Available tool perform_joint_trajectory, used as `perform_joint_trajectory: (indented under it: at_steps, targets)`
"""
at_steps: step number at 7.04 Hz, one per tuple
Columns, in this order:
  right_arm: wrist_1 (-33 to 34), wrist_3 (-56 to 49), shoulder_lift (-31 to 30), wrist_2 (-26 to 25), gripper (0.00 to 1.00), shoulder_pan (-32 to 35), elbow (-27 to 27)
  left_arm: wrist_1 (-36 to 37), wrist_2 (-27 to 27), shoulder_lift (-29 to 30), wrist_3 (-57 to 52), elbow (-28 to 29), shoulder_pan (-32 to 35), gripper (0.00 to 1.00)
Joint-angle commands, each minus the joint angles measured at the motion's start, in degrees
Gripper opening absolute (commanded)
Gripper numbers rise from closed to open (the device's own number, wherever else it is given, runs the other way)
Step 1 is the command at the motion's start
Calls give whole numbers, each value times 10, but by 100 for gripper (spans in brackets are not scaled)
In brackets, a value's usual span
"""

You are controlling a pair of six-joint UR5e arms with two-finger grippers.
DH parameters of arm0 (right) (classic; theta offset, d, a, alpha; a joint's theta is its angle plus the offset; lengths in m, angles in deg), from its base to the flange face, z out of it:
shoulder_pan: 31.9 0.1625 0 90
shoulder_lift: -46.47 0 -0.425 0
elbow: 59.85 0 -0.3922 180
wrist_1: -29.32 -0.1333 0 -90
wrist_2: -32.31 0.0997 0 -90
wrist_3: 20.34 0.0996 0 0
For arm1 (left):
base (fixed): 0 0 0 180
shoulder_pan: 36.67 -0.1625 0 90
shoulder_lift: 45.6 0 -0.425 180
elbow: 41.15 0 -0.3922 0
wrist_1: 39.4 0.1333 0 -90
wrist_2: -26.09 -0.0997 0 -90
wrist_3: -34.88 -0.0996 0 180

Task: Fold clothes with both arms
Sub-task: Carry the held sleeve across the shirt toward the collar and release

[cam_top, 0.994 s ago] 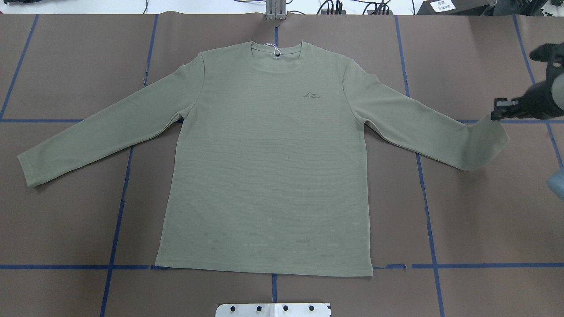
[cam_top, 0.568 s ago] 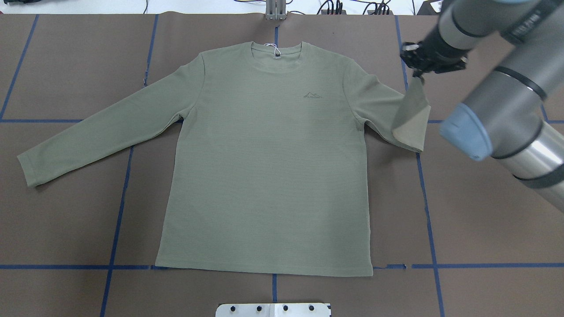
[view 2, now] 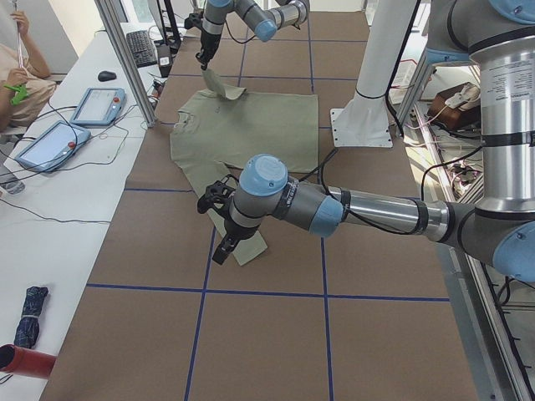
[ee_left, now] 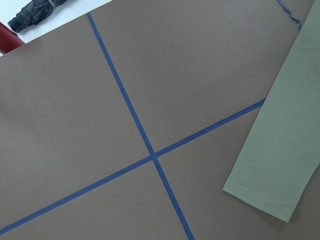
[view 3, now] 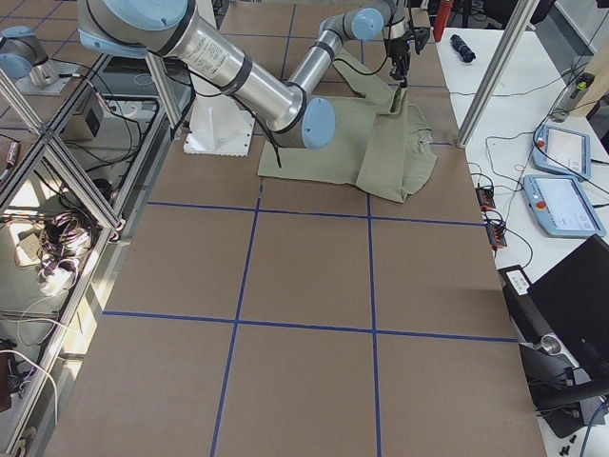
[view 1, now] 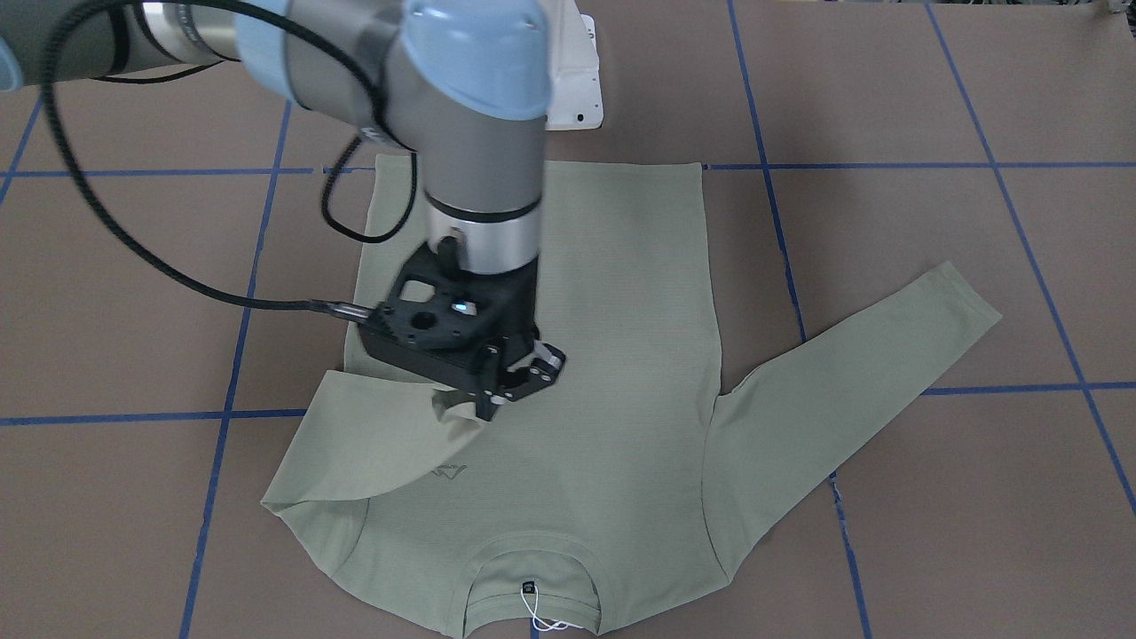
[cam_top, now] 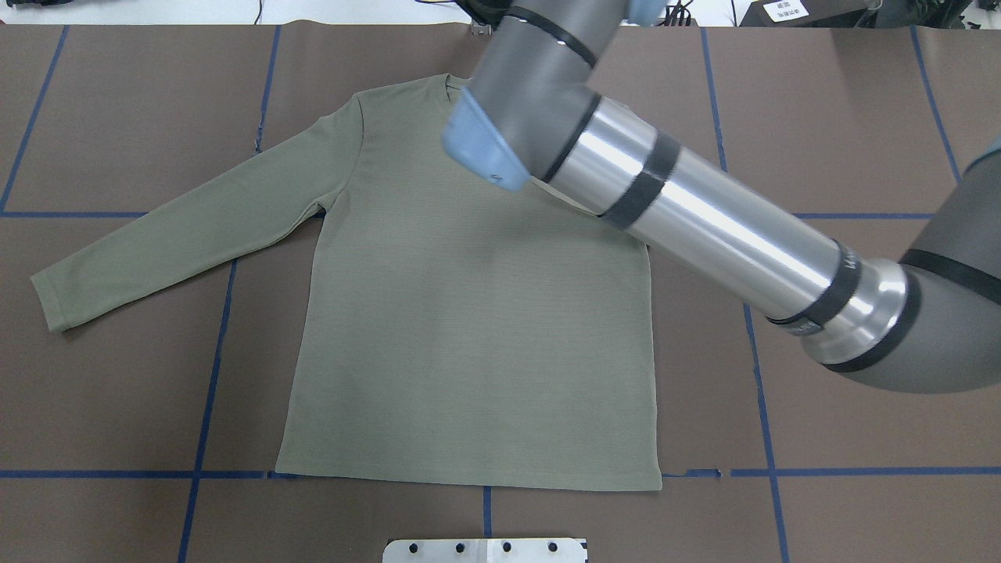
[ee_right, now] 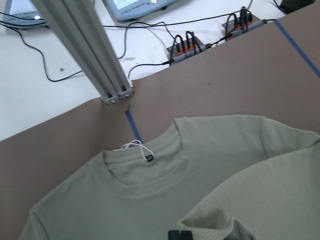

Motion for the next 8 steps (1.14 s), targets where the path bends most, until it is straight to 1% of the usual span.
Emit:
perform_joint_trajectory:
  at_steps: [1, 2, 3, 4, 5, 8]
  targets:
    - [-79, 12, 49, -117, 0, -71, -105, 0, 0, -1, -1, 6, 0, 100]
    - [-114, 20, 50, -199, 0, -116, -143, 0, 1, -3, -1, 7, 0, 100]
    - [-133, 55, 55, -211, 0, -135, -151, 0, 1, -6, -1, 7, 0, 100]
    - [-133, 61, 84, -211, 0, -147, -170, 0, 1, -8, -1, 7, 0, 100]
    - [-134, 63, 91, -214, 0, -152, -183, 0, 1, -8, -1, 7, 0, 100]
    - [-135, 53, 97, -215, 0, -146, -191, 0, 0, -8, -1, 7, 0, 100]
